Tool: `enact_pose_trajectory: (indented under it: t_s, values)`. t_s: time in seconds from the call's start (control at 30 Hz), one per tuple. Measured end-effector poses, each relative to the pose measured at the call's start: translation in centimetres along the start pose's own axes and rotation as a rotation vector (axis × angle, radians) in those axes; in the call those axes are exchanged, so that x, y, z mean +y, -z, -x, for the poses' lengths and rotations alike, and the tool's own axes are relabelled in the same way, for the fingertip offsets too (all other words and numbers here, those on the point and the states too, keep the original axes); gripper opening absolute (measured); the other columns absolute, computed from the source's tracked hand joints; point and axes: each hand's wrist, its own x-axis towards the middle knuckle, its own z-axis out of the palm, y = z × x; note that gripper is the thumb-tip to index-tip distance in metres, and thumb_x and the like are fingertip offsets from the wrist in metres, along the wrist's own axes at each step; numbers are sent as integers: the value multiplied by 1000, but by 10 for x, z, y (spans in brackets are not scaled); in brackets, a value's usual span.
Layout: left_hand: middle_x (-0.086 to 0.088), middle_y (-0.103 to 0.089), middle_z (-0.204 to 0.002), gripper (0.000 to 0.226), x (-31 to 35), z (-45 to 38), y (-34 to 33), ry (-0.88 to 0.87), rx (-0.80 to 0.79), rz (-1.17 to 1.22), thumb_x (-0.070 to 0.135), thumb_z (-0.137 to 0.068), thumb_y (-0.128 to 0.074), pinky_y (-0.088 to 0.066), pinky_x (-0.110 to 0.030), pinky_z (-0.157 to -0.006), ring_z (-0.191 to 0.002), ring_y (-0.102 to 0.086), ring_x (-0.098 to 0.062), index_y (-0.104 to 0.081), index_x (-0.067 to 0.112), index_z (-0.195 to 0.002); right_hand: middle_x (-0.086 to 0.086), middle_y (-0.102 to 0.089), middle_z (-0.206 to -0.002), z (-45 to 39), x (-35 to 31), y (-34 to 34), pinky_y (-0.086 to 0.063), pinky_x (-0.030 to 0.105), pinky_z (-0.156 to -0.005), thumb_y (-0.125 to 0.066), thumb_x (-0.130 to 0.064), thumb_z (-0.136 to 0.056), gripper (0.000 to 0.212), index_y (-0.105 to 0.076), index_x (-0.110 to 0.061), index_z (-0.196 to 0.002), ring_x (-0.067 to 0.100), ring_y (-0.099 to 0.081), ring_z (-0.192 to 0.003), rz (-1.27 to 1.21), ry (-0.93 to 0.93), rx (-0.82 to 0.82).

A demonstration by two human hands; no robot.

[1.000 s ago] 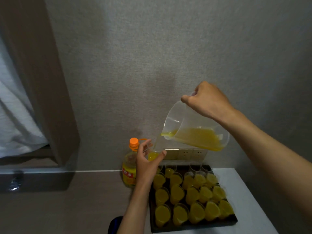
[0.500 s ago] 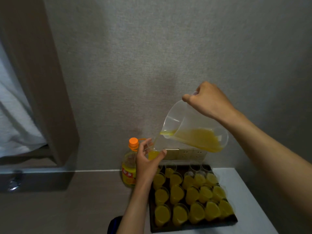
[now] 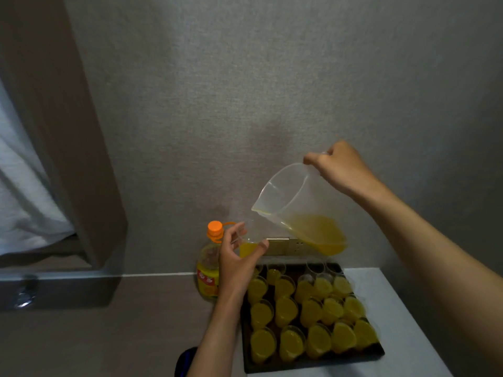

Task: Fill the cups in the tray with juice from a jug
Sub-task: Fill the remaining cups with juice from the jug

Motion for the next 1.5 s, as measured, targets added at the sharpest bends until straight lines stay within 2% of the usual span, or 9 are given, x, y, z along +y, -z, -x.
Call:
enact_pose_trajectory:
  t_s: [0.23, 0.37, 0.53, 0.67, 1.1, 1.23, 1.3, 1.4, 1.5]
  values:
    - [8, -62, -127, 59, 0, 2, 0, 2, -13, -8, 20, -78, -87, -47, -37, -107, -123, -56, -9, -57, 34, -127, -1, -36, -43, -1, 26, 1, -27, 32, -50, -68, -33, -81, 31, -55, -15, -60, 16, -31, -38, -207, -139, 114]
    - [5, -61, -128, 60, -5, 1, -1, -6, -27, -21, 21, -78, -88, -50, -35, -102, -122, -56, -9, -57, 35, -128, 5, -39, -51, 4, 42, 2, -25, 29, -47, -67, -29, -82, 31, -53, -13, -60, 17, -32, -43, -336, -190, 186]
    - [6, -61, -130, 60, -10, 4, -5, -9, -37, -26, 21, -79, -87, -44, -16, -90, -122, -56, -6, -57, 37, -129, 4, -40, -52, 12, 62, -2, -25, 24, -44, -66, -27, -82, 23, -58, -10, -68, 17, -33, -43, -501, -269, 290]
    - [7, -61, -130, 60, -13, 3, -10, -5, -48, -18, 20, -80, -87, -48, -28, -97, -122, -57, -8, -57, 36, -130, 2, -41, -52, 20, 75, -7, -27, 26, -46, -66, -26, -87, 32, -53, -14, -60, 16, -35, -44, -603, -327, 370]
    - [7, -67, -125, 62, -37, -2, -25, 84, -125, -37, 28, -74, -91, -50, -18, -83, -115, -63, -4, -58, 29, -127, -1, -49, -50, 43, 119, -22, -35, 26, -48, -67, -25, -92, 37, -58, -12, -58, 14, -44, -45, -678, -436, 632]
    - [3, -65, -125, 52, -42, -5, -35, 94, -170, -68, 8, -83, -82, -50, -11, -77, -103, -64, 8, -56, 22, -126, 5, -52, -57, 54, 133, -26, -38, 26, -49, -66, -25, -93, 33, -62, -8, -65, 16, -48, -50, -659, -446, 686]
    - [3, -65, -125, 51, -43, -7, -41, 109, -206, -83, 7, -83, -81, -51, -16, -79, -105, -65, 3, -54, 22, -124, 8, -53, -59, 59, 140, -28, -40, 30, -53, -66, -24, -92, 31, -64, -6, -67, 18, -50, -55, -667, -451, 698]
    - [6, -64, -121, 56, -44, -12, -50, 117, -250, -123, 24, -69, -80, -52, -19, -76, -111, -65, -7, -51, 23, -117, 5, -55, -57, 63, 150, -26, -42, 31, -54, -66, -23, -92, 32, -64, -6, -65, 19, -52, -56, -687, -483, 718]
    - [7, -63, -120, 51, -47, -20, -61, 108, -331, -239, 22, -73, -81, -52, -19, -70, -113, -64, -6, -48, 27, -111, 5, -56, -55, 66, 159, -24, -42, 30, -52, -66, -21, -93, 35, -64, 2, -67, 19, -52, -54, -721, -509, 729]
